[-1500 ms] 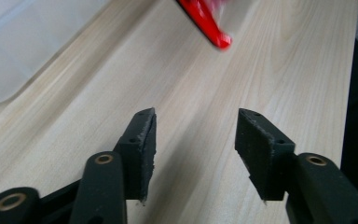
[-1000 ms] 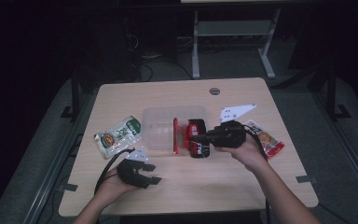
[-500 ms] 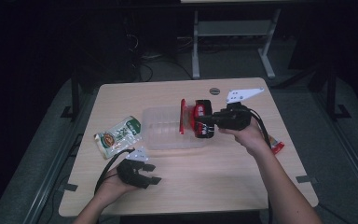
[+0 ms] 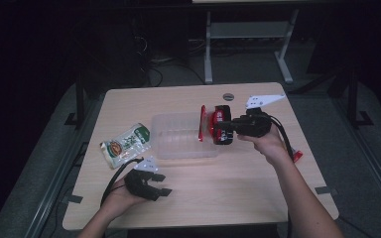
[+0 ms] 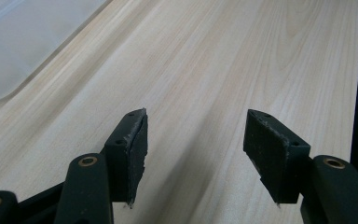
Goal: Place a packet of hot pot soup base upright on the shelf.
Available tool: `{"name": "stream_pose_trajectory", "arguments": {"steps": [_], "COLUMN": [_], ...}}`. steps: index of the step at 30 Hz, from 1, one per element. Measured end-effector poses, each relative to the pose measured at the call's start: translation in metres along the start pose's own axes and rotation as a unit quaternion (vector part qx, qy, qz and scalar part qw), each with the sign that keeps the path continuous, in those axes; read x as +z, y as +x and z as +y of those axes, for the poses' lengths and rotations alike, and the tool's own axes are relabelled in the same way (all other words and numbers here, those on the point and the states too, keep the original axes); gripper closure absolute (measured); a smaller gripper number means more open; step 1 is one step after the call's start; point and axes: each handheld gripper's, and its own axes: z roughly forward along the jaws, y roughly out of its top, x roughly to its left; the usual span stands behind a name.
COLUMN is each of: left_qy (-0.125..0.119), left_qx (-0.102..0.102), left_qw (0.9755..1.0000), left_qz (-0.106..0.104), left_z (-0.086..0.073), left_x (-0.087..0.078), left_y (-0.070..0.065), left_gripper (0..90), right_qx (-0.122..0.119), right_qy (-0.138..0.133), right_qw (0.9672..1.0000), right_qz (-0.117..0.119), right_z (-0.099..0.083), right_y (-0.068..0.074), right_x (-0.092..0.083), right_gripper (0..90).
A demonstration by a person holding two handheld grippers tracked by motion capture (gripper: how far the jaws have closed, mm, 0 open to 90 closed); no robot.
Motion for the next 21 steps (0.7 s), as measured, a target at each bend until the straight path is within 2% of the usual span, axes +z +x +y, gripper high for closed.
{"name": "stream_pose_trajectory", "arguments": {"steps": [4, 5, 11, 13, 21], "left_qy": [0.001, 0.000, 0.000, 0.001, 0.002], "left_qx": [0.001, 0.007, 0.003, 0.004, 0.005], "left_qw": [1.0000, 1.0000, 1.0000, 1.0000, 1.0000], "left_qz": [-0.001, 0.001, -0.001, -0.001, 0.000], "left_z": [-0.001, 0.000, 0.000, -0.001, -0.001], "left_x": [0.001, 0.000, 0.001, 0.001, 0.001], "left_y": [0.000, 0.001, 0.001, 0.001, 0.000], "left_gripper": [39.1, 39.1, 38.4, 38.3, 38.0], "right_qx": [0.002, 0.004, 0.010, 0.016, 0.018], "right_qy": [0.000, -0.001, 0.010, 0.013, 0.016], "right_qw": [1.0000, 1.0000, 0.9998, 0.9997, 0.9997], "right_qz": [-0.005, -0.005, -0.012, -0.011, -0.009], "right_z": [-0.001, -0.003, -0.010, -0.013, -0.015], "right_y": [-0.002, -0.003, -0.007, -0.009, -0.009], "right_x": [-0.001, -0.001, 0.001, 0.003, 0.008], "right_gripper": [90.0, 90.0, 90.0, 90.0, 90.0]}}
